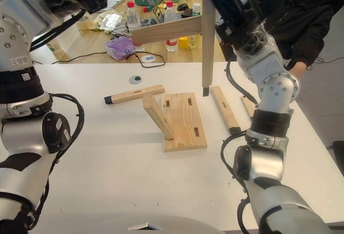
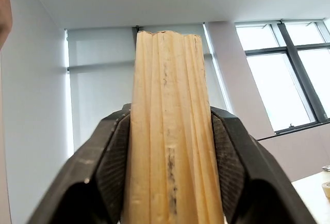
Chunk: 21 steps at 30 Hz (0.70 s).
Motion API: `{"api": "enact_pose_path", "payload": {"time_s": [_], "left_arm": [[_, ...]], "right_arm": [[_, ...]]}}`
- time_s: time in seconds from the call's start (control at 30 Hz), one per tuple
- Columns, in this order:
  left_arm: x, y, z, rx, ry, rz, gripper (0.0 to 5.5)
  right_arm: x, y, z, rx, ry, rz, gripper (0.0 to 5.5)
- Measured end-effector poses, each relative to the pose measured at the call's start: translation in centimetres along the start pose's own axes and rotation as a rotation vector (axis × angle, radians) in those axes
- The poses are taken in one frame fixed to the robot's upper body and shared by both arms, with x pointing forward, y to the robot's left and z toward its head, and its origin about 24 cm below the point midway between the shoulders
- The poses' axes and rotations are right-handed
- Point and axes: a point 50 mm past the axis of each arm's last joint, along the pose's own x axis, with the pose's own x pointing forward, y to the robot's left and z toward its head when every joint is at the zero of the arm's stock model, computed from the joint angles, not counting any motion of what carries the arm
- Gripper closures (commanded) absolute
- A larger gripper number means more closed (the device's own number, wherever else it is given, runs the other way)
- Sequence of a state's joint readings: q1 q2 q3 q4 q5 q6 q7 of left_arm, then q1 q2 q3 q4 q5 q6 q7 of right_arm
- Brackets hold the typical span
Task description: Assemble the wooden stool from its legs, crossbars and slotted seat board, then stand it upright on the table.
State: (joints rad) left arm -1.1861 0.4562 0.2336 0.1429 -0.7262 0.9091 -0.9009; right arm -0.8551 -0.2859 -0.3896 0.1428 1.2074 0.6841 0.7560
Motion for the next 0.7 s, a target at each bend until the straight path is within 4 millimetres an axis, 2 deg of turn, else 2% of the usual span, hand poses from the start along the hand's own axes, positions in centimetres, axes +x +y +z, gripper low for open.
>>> {"api": "enact_pose_path", "payload": {"time_s": [0.1,0.2,0.37,0.53,0.7], "left_arm": [[-0.2,0.6,-0.2,-0.015,-0.013,0.023,3.01],[0.4,0.8,-0.5,-0.046,0.031,0.003,3.01],[2.5,0.3,-0.4,-0.052,0.135,-0.045,3.01],[4.3,-0.5,-1.4,-0.135,0.192,-0.081,3.01],[4.4,-1.5,-1.4,-0.269,0.187,-0.165,3.01]], "right_arm": [[-0.5,-0.2,0.7,0.061,-0.061,0.015,3.44],[-0.4,0.3,0.3,0.096,-0.036,0.075,3.44],[0.1,0.9,-0.9,0.057,0.051,0.108,3.44],[0.8,1.1,-2.0,-0.043,0.133,0.114,3.44],[0.9,1.3,-1.9,-0.062,0.128,0.135,3.44]]}}
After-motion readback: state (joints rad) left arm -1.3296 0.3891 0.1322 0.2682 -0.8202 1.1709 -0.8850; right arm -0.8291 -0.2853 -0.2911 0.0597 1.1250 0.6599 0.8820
